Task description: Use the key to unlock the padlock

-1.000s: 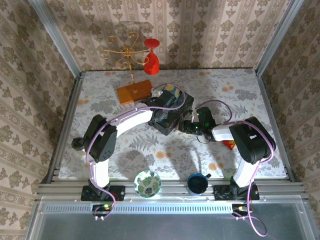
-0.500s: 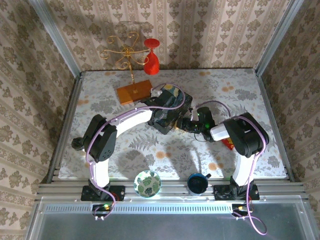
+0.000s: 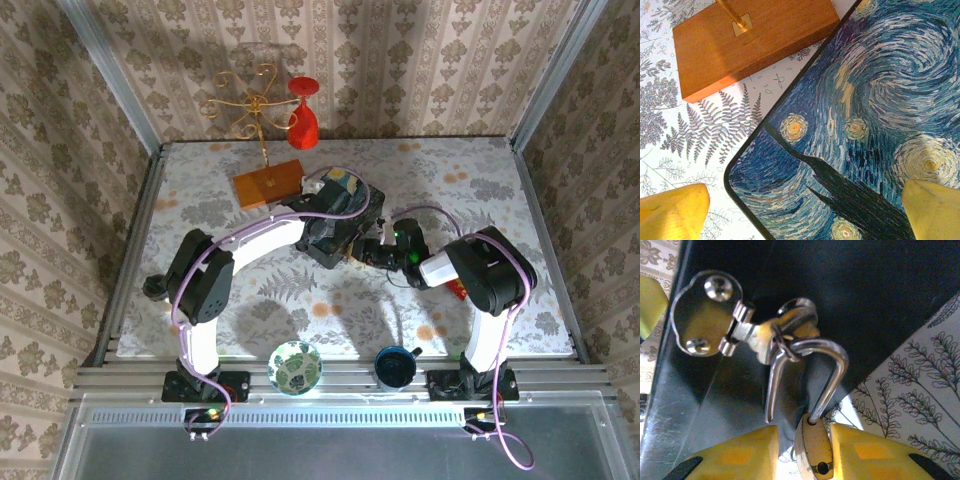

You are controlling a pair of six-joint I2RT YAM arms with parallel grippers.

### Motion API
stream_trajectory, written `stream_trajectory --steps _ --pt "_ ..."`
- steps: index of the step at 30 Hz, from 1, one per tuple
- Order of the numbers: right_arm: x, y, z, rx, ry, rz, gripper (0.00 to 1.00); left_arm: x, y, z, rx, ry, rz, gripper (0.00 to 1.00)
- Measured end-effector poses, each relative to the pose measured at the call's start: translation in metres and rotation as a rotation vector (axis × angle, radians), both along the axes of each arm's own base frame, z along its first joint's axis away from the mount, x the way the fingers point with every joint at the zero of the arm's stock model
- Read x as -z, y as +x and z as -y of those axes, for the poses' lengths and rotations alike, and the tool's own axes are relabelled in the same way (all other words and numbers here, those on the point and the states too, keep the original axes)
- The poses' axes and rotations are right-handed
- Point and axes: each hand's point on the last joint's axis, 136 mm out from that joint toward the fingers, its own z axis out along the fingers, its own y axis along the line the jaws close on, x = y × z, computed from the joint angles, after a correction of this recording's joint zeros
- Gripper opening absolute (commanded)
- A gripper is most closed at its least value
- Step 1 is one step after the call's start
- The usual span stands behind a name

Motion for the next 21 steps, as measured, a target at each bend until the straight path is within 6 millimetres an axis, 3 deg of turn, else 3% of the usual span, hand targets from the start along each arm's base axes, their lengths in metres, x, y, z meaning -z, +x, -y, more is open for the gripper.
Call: stream_trajectory --steps 7,14,21 --pt "0.0042 -0.0099 -0.0013 -0.008 -0.027 -0.024 0.25 -0.0004 -0.0001 0.0000 0.000 -0.001 0.000 1.00" --pt "0.0072 -0.0109 0.0010 0.011 -0.026 -0.045 0.07 -0.0006 -0.0005 -0.0003 0.000 0.000 -0.001 1.00" --pt "0.0066 -0.0090 0.0069 0.044 0.010 -0.078 0.01 -0.0003 -0.0009 0.0000 0.002 -0.001 -0.003 1.00"
